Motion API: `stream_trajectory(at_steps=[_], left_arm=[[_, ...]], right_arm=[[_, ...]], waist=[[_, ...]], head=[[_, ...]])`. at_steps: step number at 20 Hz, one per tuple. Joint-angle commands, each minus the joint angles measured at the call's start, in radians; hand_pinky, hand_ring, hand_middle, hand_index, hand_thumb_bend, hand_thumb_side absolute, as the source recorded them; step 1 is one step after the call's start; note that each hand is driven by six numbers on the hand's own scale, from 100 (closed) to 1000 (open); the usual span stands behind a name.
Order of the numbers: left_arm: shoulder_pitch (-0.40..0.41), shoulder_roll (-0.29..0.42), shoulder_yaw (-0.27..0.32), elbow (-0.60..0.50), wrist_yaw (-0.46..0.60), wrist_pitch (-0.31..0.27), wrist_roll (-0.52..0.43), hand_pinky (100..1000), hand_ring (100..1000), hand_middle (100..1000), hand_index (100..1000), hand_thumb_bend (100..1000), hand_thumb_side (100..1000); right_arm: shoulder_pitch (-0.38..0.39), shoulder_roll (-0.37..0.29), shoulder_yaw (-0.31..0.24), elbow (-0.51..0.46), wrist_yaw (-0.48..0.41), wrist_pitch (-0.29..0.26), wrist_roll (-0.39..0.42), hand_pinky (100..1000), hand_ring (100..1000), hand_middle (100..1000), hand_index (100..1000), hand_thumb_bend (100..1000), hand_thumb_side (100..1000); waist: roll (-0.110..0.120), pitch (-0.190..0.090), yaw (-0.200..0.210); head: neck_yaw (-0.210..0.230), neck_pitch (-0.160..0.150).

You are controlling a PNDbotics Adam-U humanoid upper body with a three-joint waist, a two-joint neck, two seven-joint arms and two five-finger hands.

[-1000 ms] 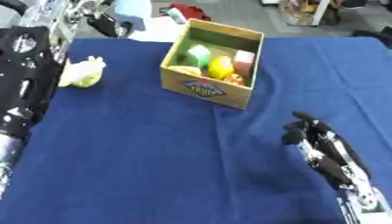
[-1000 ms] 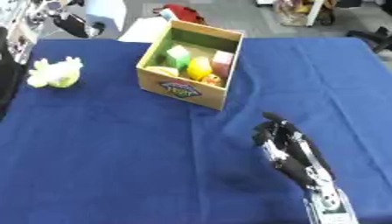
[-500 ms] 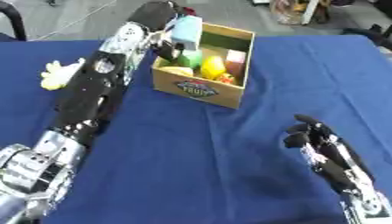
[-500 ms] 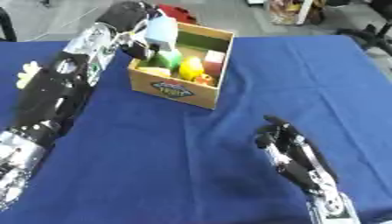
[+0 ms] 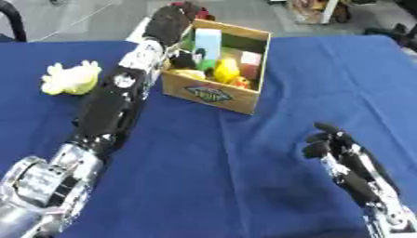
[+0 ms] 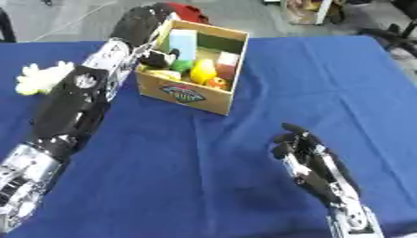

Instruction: Pick up objects on the table and place them in the box.

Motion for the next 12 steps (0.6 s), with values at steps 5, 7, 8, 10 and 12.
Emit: stream_trajectory(at_steps=[5, 7, 8, 10, 12], left_arm=[[-0.01, 0.145, -0.024, -0.098, 0.161, -0.101, -0.126, 818, 787, 840, 976, 230, 359], [-0.004, 0.206, -0.021, -0.127, 0.216, -0.152, -0.239, 822, 792, 856, 986, 239, 378], [0.002, 0.241, -0.016, -0.141, 0.241, -0.17, -0.298, 821, 791, 853, 982, 260, 370], [0.022, 0.314, -0.006, -0.169, 0.285, -0.198, -0.431, 820, 789, 860, 982, 304, 355], [0.051, 0.38, -0.001, -0.186, 0.315, -0.21, -0.567, 821, 793, 867, 975, 364, 373]], right_arm=[[-0.009, -0.016, -0.012, -0.009, -0.001, -0.002, -0.006, 643, 640, 657, 894, 100, 416], [-0.008, -0.021, -0.016, -0.009, 0.0, -0.002, -0.01, 643, 640, 658, 894, 100, 416], [-0.007, -0.022, -0.017, -0.009, 0.001, -0.003, -0.011, 643, 640, 658, 894, 100, 416], [-0.006, -0.026, -0.02, -0.01, 0.002, -0.003, -0.012, 643, 641, 658, 894, 100, 416], [-0.003, -0.03, -0.024, -0.01, 0.003, -0.002, -0.015, 643, 641, 657, 894, 100, 418]], waist=[[-0.002, -0.015, 0.026], [0.001, -0.018, 0.039], [0.003, -0.02, 0.046], [0.006, -0.023, 0.061], [0.01, -0.026, 0.075]], head=[[-0.022, -0.007], [-0.03, -0.005], [-0.035, -0.004], [-0.042, -0.003], [-0.047, 0.0]])
